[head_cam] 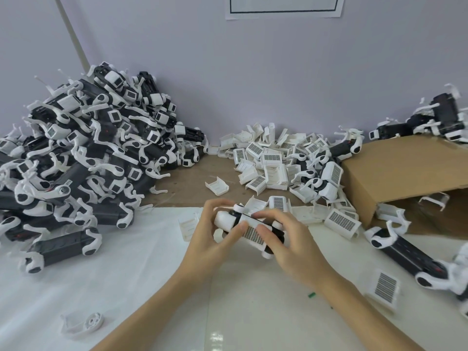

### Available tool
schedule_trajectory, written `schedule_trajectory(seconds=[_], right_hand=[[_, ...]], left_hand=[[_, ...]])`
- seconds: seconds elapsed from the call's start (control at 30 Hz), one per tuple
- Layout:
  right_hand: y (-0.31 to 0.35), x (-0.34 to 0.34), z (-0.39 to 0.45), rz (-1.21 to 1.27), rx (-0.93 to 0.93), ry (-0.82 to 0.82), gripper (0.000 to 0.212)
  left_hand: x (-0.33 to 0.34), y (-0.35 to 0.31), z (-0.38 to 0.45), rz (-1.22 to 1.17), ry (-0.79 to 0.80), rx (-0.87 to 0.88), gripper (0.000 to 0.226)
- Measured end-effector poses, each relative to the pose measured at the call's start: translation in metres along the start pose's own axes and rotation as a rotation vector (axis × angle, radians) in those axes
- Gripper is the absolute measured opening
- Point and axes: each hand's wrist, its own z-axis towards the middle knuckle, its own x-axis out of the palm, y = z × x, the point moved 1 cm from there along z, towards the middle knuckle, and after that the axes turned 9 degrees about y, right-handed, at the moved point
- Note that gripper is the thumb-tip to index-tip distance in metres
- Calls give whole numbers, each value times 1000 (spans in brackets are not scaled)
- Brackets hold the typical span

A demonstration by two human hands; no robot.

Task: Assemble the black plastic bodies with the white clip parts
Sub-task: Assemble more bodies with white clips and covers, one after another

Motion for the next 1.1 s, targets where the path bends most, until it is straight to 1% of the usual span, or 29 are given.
schedule_trajectory(seconds=[0.07, 0.1, 0.17, 0.23, 0.3, 0.33, 0.4, 0.43, 0.47, 0.53, 0.57, 0.7, 0.87, 0.93, 1.0, 1.03, 1.1], right_hand=[[2, -1, 2, 284, 87, -11, 10], [1, -3, 3, 417, 135, -28, 13], [1, -9, 5, 608, 230, 0, 26], [1, -12, 6, 647, 302, 87, 36], [-4, -9, 6, 610, 319, 117, 41], [-5, -8, 6, 577, 290, 113, 41], [-6, -8, 4, 456, 146, 121, 31], [-5, -8, 3, 343, 69, 138, 30], [-5, -7, 1, 204, 19, 159, 35], [-8, -4, 0, -66, -16, 152, 48], [-8, -1, 0, -143, -10, 123, 50], [-6, 2, 0, -177, -6, 10, 40], [-1, 1, -2, -348, -47, -12, 35], [0, 1, -1, -334, -46, -1, 34], [0, 1, -1, -229, -38, 28, 35], [1, 2, -2, -215, -49, 36, 38], [1, 4, -3, -320, -115, 2, 45]], left_hand=[[2, -3, -4, 158, 3, 92, 60], [4, -5, -5, 249, 19, 158, 64], [6, -7, -6, 335, 67, 251, 63], [7, -7, -6, 291, 91, 245, 52], [6, -6, -6, 242, 82, 190, 43], [6, -5, -6, 239, 60, 175, 40], [4, -4, -5, 226, 1, 158, 36], [3, -3, -4, 203, -28, 136, 35], [2, -2, -3, 174, -48, 110, 33], [1, -1, -3, 139, -53, 76, 33], [0, -1, -3, 134, -41, 73, 34], [1, -1, -4, 176, -11, 115, 34], [1, -1, -1, 142, 6, 108, 30], [1, 0, -1, 136, 8, 102, 30], [1, 1, -1, 142, -8, 115, 30], [2, 0, -1, 155, -18, 134, 31], [6, -1, -2, 212, -32, 192, 34]])
